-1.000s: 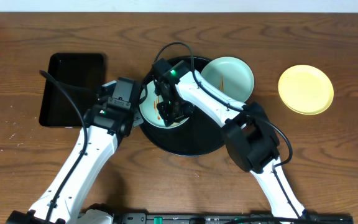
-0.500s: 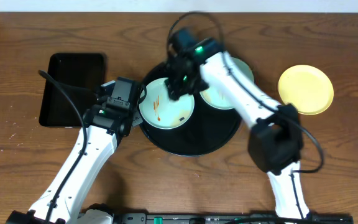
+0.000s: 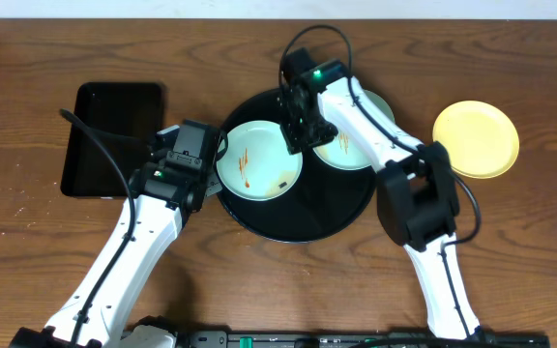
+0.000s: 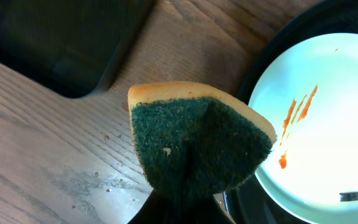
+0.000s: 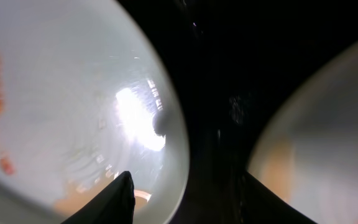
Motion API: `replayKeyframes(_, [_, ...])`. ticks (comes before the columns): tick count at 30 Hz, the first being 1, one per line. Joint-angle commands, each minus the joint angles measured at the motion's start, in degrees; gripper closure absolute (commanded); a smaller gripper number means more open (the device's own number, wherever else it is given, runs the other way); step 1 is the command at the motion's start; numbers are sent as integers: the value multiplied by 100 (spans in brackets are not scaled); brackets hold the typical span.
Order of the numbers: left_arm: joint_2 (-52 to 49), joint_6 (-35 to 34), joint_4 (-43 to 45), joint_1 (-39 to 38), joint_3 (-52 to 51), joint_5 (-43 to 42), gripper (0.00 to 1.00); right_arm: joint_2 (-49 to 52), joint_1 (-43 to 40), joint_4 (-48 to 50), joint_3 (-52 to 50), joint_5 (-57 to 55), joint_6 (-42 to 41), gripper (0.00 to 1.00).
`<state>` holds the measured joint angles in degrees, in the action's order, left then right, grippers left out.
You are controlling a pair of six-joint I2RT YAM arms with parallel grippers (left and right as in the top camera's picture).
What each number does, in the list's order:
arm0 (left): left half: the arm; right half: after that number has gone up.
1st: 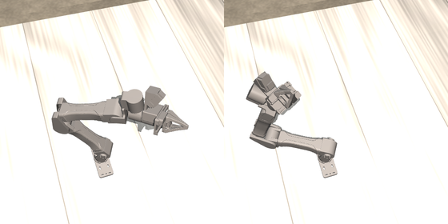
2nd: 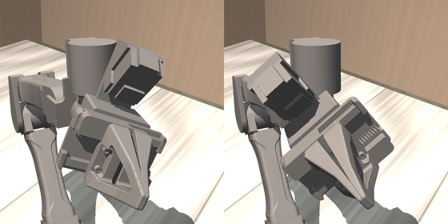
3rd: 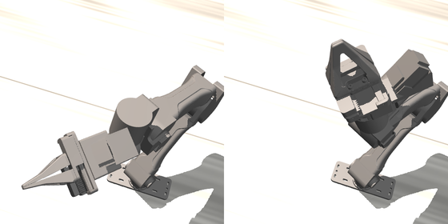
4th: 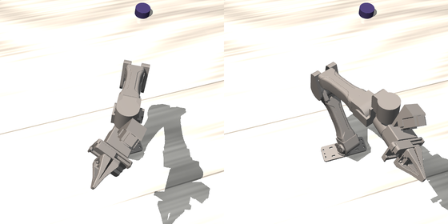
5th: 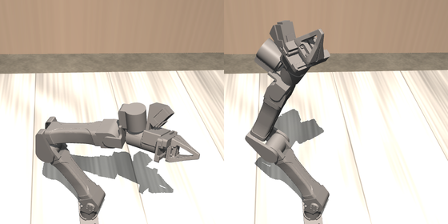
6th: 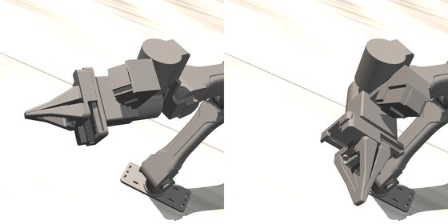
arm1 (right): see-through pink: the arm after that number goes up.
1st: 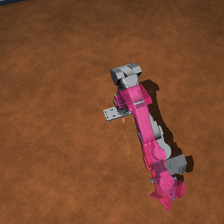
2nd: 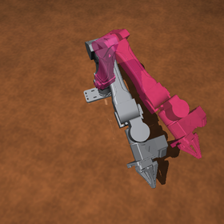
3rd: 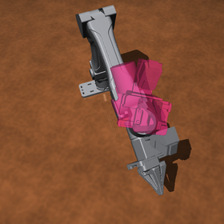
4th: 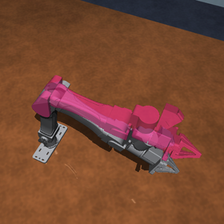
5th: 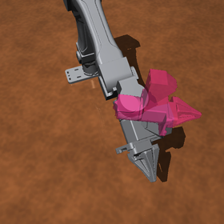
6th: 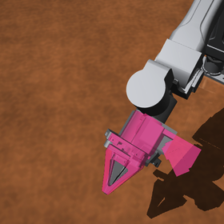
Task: Clean dirty plates on tray and stack at the side
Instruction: 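Grip the green plate rim and pull it under the sponge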
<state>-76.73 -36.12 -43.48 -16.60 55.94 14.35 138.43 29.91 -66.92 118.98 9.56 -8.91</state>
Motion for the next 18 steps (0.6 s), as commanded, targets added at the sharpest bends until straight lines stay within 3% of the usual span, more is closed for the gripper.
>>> replayKeyframes(1, [-20,33,-20,31,-37,129,93,76,17,24,4,-52,42,52])
replayKeyframes(18, [-22,33,-20,31,-37,129,93,136,236,439,2,-319,-24,60])
